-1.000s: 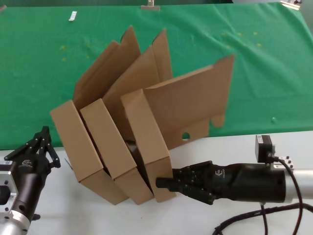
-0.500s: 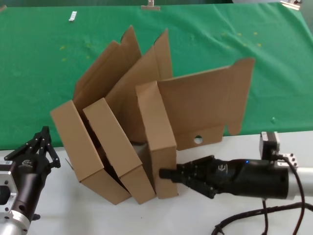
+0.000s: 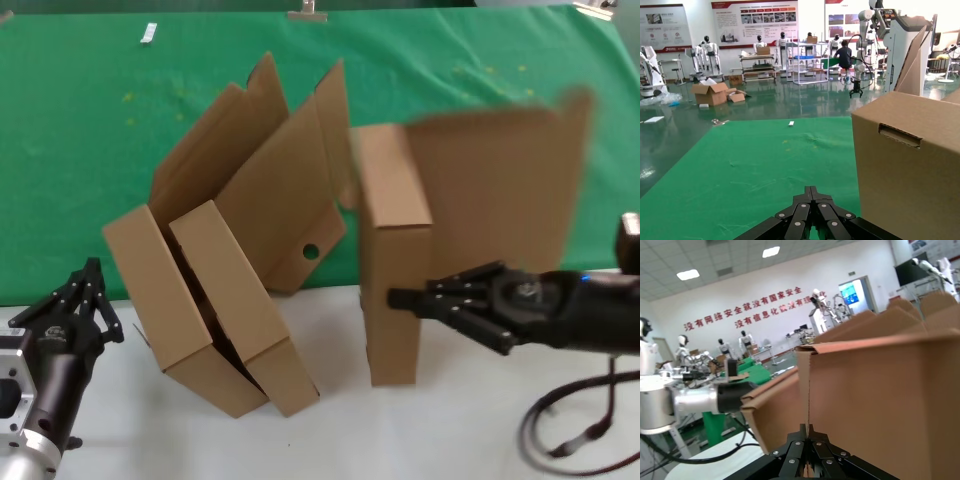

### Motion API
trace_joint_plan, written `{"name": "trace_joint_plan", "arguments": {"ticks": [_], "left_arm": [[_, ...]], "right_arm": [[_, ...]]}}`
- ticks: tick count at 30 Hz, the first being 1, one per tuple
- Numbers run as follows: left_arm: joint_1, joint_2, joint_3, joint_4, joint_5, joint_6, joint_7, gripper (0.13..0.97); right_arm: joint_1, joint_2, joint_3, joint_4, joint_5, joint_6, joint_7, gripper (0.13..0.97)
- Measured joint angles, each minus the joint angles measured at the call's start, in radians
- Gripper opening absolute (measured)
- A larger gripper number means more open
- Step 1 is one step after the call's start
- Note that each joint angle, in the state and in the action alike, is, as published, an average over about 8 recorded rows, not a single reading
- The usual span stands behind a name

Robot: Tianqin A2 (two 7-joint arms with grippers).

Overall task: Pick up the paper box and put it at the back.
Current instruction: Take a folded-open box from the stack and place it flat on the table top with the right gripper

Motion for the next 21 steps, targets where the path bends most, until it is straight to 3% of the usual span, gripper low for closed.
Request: {"name": "trace_joint_plan", "arguments": {"ticks": [5, 13, 17, 21], "left_arm": [[0.000, 0.000, 0.000, 0.000, 0.000, 0.000, 0.000, 0.152], [0.000, 0.000, 0.000, 0.000, 0.000, 0.000, 0.000, 0.215], [0.000, 0.000, 0.000, 0.000, 0.000, 0.000, 0.000, 0.263], [0.000, 0.000, 0.000, 0.000, 0.000, 0.000, 0.000, 0.327]], "right_arm": [[-0.028, 0.113, 0.081, 0.192, -0.052, 0.026, 0.071, 0.154], [-0.047, 0.256, 0.231, 0.473, -0.239, 0.150, 0.202, 0.152], [0.024, 0.280, 0.260, 0.499, -0.376, 0.192, 0.237, 0.152], [0.149, 0.261, 0.251, 0.430, -0.537, 0.204, 0.237, 0.152]]}}
